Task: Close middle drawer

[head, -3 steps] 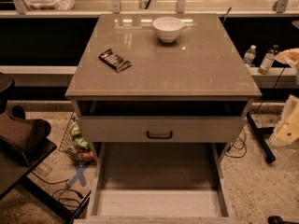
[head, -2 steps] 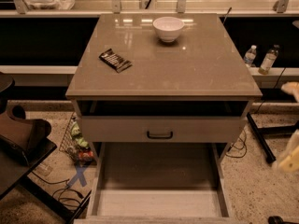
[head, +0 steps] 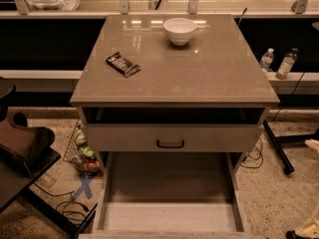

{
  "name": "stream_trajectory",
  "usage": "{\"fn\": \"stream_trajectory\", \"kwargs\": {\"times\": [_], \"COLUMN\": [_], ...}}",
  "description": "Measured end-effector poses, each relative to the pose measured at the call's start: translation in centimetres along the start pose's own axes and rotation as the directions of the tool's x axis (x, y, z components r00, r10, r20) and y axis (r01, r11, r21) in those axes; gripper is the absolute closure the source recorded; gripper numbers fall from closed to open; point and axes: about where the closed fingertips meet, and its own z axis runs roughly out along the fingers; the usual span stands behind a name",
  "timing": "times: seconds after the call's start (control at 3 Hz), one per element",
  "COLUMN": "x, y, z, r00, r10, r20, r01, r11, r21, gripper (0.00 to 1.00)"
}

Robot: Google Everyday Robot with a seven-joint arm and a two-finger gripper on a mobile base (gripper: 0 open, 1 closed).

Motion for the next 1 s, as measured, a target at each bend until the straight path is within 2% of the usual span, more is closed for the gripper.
{"fn": "stream_trajectory", "kwargs": {"times": [0.33,0.67,1.0], "x": [0.0,0.4,2.4], "y": [0.0,1.1,7.5], "z": [0.0,2.1,4.9], "r00": [1.000,1.000,0.997], "r10": [0.001,0.003,0.071], "r20": [0.000,-0.002,0.020], "r01": [-0.001,-0.003,-0.070], "r11": [1.0000,0.9997,0.9971], "r21": [0.000,-0.026,-0.029], "gripper": [0.00,0.18,0.49]}}
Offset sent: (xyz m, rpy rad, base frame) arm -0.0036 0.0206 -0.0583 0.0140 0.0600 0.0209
